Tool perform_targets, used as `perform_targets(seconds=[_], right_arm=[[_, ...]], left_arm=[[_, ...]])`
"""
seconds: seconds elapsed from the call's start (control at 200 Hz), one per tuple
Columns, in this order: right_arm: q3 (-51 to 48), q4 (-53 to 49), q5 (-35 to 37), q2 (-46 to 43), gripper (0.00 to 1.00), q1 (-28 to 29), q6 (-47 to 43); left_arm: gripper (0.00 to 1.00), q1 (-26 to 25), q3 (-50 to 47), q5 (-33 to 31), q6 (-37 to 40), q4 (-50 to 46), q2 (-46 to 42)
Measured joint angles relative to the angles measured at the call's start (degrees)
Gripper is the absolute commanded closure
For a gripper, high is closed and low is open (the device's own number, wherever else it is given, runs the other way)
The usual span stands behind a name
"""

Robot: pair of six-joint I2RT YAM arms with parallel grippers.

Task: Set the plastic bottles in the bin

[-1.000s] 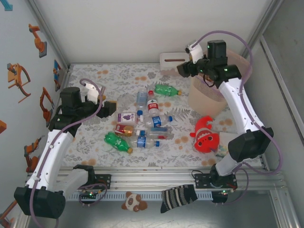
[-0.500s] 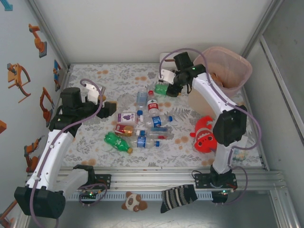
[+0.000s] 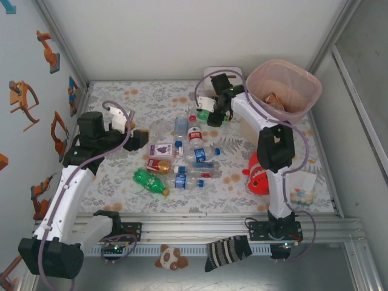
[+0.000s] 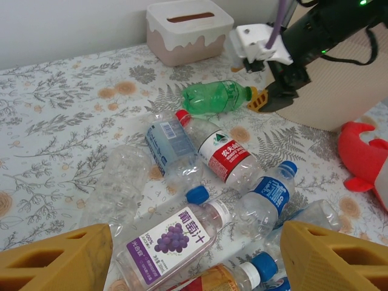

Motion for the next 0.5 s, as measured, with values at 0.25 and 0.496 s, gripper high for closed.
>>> perform_targets(seconds=[0.25, 0.496], right_arm=[[6.21, 2.75, 0.22, 8.52, 0.22, 0.00, 0.00], [14.32, 3.43, -0.07, 14.36, 0.22, 0.02, -0.04]], left_arm=[[0.27, 0.00, -0.09, 0.02, -0.37, 0.13, 0.11], [0.27, -0.04, -0.15, 0.02, -0.39, 0.35, 0.11]])
